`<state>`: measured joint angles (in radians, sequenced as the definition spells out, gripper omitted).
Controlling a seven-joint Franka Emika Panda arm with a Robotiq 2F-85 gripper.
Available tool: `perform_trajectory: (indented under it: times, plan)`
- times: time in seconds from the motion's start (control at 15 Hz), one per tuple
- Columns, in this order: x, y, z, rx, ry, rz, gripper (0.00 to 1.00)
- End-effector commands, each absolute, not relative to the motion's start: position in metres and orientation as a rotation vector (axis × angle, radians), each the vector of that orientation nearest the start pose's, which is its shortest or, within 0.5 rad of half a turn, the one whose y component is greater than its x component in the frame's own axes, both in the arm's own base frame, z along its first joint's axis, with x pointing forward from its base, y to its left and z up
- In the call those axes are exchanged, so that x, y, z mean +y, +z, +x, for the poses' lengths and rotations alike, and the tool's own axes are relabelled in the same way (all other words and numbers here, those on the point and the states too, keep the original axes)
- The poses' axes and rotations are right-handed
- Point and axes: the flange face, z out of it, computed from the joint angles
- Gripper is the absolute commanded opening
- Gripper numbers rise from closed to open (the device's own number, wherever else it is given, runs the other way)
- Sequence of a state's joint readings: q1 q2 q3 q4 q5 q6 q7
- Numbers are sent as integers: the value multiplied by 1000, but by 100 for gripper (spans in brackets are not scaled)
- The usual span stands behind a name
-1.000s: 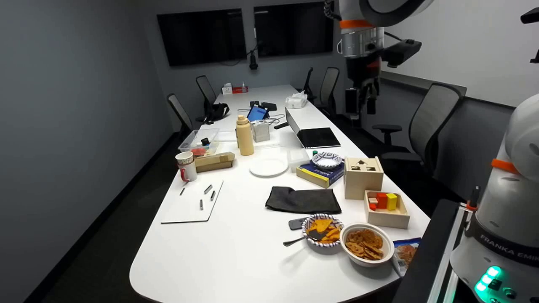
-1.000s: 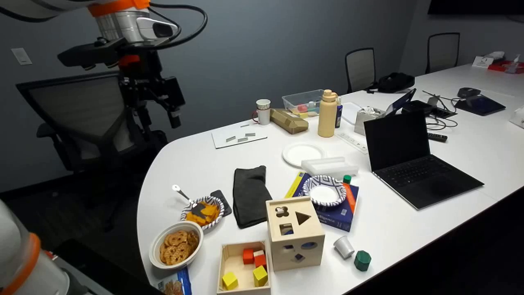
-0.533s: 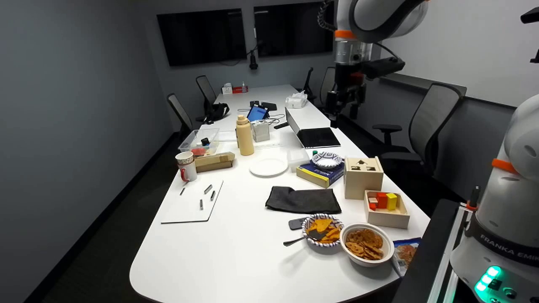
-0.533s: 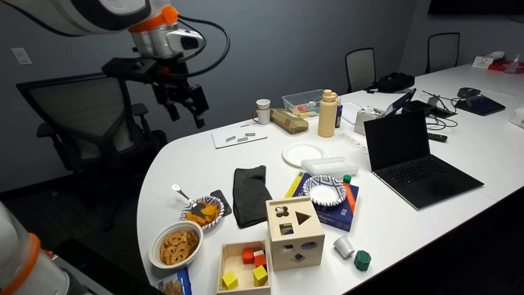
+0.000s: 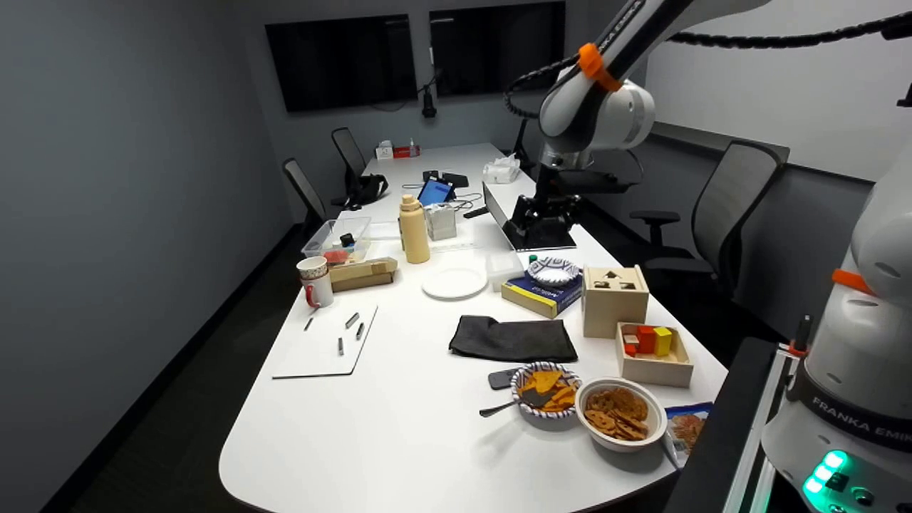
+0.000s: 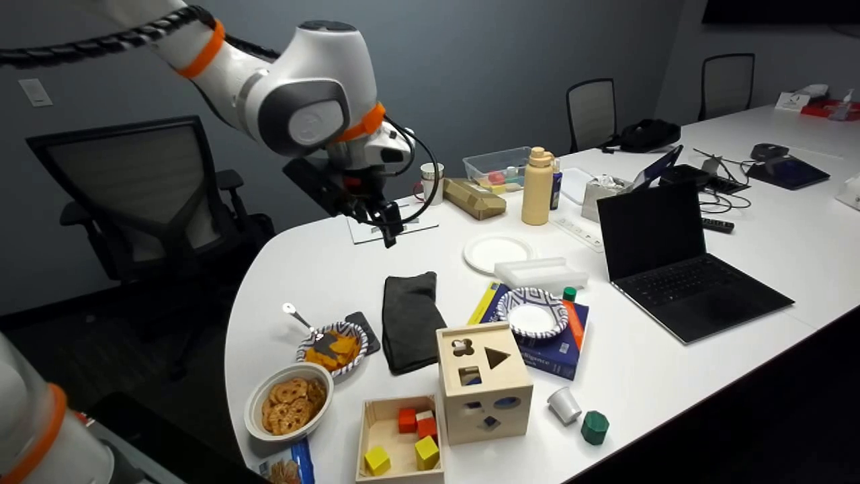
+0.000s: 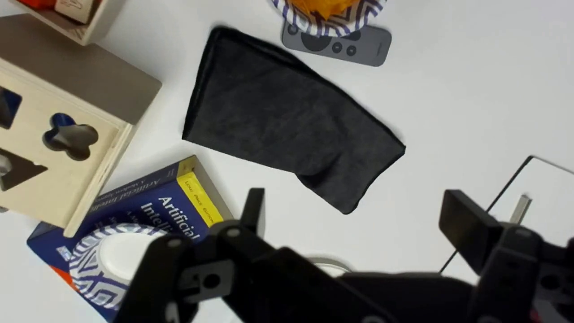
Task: Fold the black napkin
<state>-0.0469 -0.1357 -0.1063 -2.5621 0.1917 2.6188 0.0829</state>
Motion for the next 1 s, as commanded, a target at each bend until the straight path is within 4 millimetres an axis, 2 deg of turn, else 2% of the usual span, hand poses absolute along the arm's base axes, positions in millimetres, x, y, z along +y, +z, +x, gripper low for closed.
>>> perform_trajectory:
  times: [0.0, 0.2, 0.6, 0.73, 0.93]
  plan:
    - [-90, 283, 493, 771, -230, -2879, 100]
    - [-102, 246, 500, 906, -166, -2834, 100]
    - [-133, 195, 472, 1161, -72, -2668, 100]
    - [-138, 182, 466, 1210, -55, -2615, 100]
    - [-135, 160, 460, 1269, -31, -2578, 100]
